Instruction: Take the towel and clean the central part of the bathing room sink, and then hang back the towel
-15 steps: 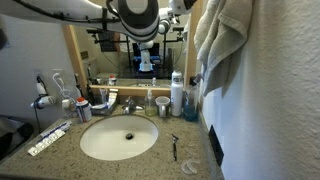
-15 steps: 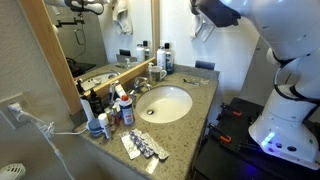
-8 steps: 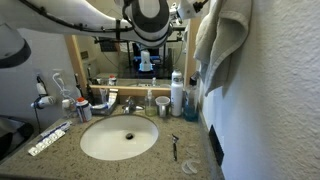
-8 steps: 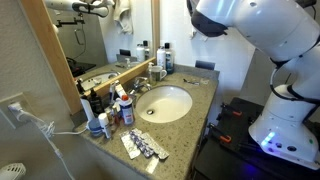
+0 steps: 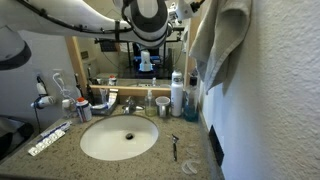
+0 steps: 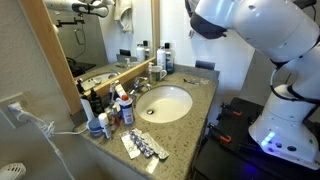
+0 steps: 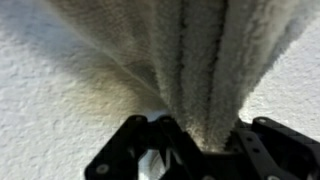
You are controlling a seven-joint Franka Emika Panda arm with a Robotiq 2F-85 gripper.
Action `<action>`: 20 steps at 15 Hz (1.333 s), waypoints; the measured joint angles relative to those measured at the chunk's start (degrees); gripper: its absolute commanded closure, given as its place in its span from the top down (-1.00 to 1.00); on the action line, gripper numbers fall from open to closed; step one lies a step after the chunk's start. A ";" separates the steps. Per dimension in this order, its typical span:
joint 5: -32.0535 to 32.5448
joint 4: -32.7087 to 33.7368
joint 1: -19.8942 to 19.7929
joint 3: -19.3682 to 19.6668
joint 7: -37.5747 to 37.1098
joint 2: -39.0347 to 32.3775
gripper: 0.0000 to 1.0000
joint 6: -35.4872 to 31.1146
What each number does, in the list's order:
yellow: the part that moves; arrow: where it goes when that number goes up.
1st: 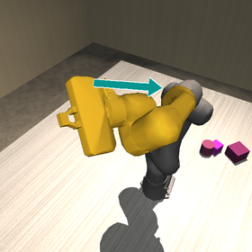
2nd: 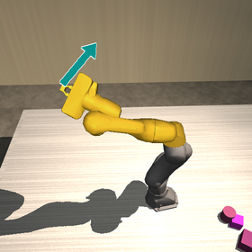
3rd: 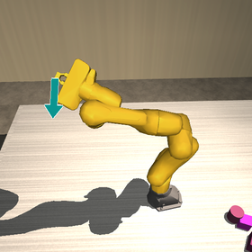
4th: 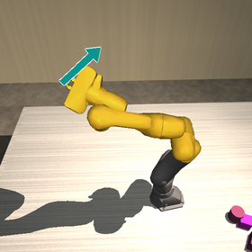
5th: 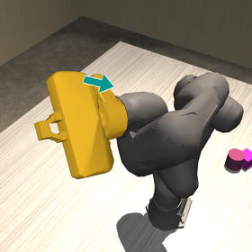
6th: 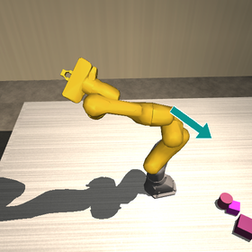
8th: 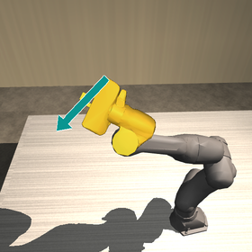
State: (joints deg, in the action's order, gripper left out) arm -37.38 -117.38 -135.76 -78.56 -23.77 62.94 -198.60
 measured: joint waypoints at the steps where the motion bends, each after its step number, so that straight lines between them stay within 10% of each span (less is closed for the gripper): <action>1: -0.06 -0.01 0.13 0.33 -0.34 0.00 -0.89 0.00; 9: -1.75 -3.17 8.45 8.50 -0.91 -0.22 -0.86 0.23; 15: 7.75 -13.79 27.44 10.14 2.07 -6.62 -0.87 2.10; 20: 18.21 -24.33 46.26 19.10 6.96 -12.14 -0.88 9.62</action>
State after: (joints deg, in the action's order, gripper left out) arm -19.17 -141.71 -89.50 -59.46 -16.80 50.80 -188.97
